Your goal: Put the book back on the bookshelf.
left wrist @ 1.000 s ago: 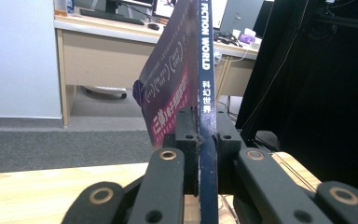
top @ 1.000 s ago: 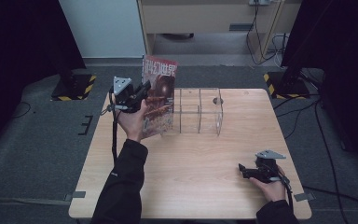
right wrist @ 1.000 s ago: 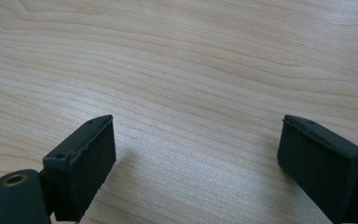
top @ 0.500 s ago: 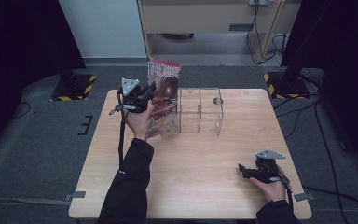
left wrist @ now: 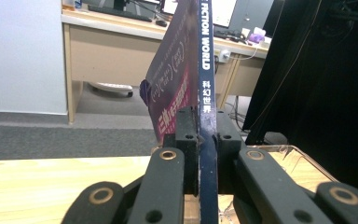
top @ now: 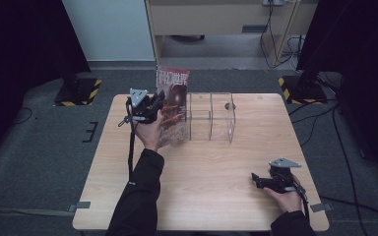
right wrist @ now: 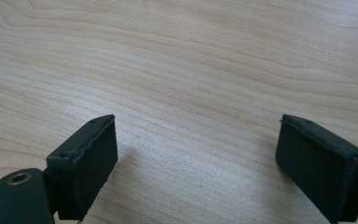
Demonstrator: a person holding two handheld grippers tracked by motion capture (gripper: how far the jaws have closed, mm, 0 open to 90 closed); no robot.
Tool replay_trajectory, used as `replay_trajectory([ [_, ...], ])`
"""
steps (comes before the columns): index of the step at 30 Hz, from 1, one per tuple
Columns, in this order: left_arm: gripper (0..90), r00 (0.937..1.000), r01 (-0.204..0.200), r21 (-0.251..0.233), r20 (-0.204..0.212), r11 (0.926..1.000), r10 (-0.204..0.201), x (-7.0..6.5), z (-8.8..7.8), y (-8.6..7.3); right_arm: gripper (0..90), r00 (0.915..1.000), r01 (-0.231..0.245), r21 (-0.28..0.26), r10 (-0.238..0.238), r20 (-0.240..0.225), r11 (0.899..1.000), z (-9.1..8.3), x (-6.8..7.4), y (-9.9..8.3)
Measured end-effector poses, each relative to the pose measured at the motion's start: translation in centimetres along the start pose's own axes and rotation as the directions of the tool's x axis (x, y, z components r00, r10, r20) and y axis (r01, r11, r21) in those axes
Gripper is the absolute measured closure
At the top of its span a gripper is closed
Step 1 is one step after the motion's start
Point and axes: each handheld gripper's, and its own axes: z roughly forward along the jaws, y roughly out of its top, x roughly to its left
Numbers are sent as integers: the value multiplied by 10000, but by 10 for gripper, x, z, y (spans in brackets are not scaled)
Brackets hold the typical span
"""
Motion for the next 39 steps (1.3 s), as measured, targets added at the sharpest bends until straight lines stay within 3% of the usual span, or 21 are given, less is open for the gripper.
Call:
replay_trajectory([
  [10, 834, 9999, -46, 13, 121, 10000, 46, -1, -7, -12, 129, 10000, 13, 11, -13, 10, 10000, 0, 1, 0],
  [13, 833, 9996, 103, 160, 266, 9998, -107, 0, -10, -16, 129, 9999, 111, 22, -111, 1, 9999, 0, 0, 0],
  [15, 832, 9994, -65, 339, 327, 9994, 54, 0, -14, -21, 129, 9999, 137, 29, -137, 16, 9999, 0, 0, 0],
  [24, 825, 9987, -81, 713, 509, 9974, 45, 5, -23, -35, 130, 9999, 109, 55, -109, 20, 9999, 0, 1, 0],
  [34, 832, 9979, -96, 992, 646, 9950, 32, 7, -31, -42, 132, 10000, 69, 55, -69, 11, 10000, 0, 1, 0],
  [39, 835, 9977, -18, 745, 673, 9972, -32, 6, -31, -33, 133, 9999, 117, 53, -117, 19, 9999, 0, 1, 0],
])
